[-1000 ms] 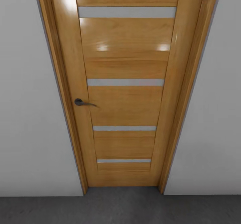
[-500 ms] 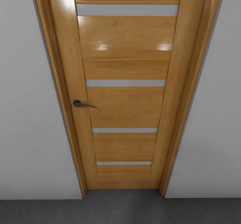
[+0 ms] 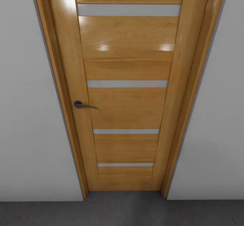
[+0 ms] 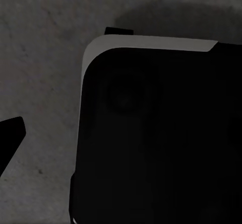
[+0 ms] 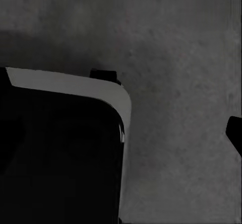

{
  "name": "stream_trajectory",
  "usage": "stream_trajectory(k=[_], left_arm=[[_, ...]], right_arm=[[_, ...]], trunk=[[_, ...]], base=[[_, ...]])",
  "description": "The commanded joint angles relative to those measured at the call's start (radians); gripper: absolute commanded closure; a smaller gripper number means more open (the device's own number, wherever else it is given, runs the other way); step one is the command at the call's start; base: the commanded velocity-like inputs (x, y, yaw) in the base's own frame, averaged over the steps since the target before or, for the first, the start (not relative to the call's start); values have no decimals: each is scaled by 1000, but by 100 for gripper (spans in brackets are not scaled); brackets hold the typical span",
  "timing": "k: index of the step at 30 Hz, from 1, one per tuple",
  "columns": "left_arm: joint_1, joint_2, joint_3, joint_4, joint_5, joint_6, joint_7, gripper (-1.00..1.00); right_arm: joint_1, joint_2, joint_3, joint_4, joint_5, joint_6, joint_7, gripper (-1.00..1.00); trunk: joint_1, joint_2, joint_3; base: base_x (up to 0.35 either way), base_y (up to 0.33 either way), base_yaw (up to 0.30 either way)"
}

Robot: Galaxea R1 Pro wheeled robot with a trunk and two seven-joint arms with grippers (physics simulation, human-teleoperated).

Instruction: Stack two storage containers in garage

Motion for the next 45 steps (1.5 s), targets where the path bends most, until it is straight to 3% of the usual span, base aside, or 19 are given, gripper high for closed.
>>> stream_trajectory(k=[1, 6, 13, 17, 23, 26, 27, 28, 32, 33, 34, 35, 36, 37, 42, 45], left_arm=[[0, 0, 0, -1, 9, -2, 0, -100], [0, 0, 0, -1, 9, -2, 0, -100], [0, 0, 0, -1, 9, -2, 0, -100], [0, 1, 0, -1, 9, -2, 0, -100], [0, 2, 0, -1, 9, -2, 0, -100], [0, 3, 0, -1, 9, -2, 0, -100], [0, 3, 0, -1, 9, -2, 0, -100], [0, 2, 0, -1, 9, -2, 0, -100], [0, 2, 0, -1, 9, -2, 0, -100], [0, 1, 0, -1, 9, -2, 0, -100], [0, 1, 0, -1, 9, -2, 0, -100], [0, 1, 0, -1, 9, -2, 0, -100], [0, 1, 0, -1, 9, -2, 0, -100], [0, 1, 0, -2, 9, -2, 0, -100], [0, 1, 0, -3, 9, -2, 0, -100], [0, 0, 1, -4, 9, -2, 0, -100]], right_arm=[[0, -14, 6, -42, 2, 23, -7, -100], [-1, -56, 4, -216, 3, 149, -18, -100], [-19, -73, 2, -432, 8, 249, -43, -100], [-69, -73, 3, -469, 29, 307, -52, -100], [-196, -63, 7, -486, 62, 451, -58, -100], [-242, -57, 9, -496, 66, 484, -57, -100], [-261, -49, 10, -503, 68, 496, -56, -100], [-298, -19, 11, -518, 81, 524, -55, -100], [-368, 54, 12, -528, 125, 582, -55, -100], [-393, 88, 12, -529, 141, 594, -53, -100], [-435, 147, 12, -529, 168, 611, -51, -100], [-450, 170, 12, -529, 185, 621, -49, -100], [-477, 218, 12, -530, 231, 638, -47, -100], [-485, 231, 12, -530, 244, 641, -46, -100], [-496, 231, 13, -532, 265, 645, -45, -100], [-498, 231, 46, -535, 270, 642, -45, -100]], trunk=[[0, 0, -1], [0, 0, -1], [0, 0, -1], [0, 0, -1], [0, 0, -1], [0, 0, -1], [0, 0, -1], [0, 0, -1], [0, 0, -1], [0, 0, -1], [0, 0, -1], [0, 0, -1], [0, 0, -1], [0, 0, -1], [0, 0, -1], [0, 0, -1]], base=[[0, 0, 0], [0, 0, 0], [0, 0, 0], [0, 0, 0], [0, 0, 0], [0, 0, 0], [0, 0, 0], [0, 0, 0], [0, 0, 0], [0, 0, 0], [0, 0, 0], [0, 0, 0], [0, 0, 0], [0, 0, 0], [0, 0, 0], [0, 0, 0]])
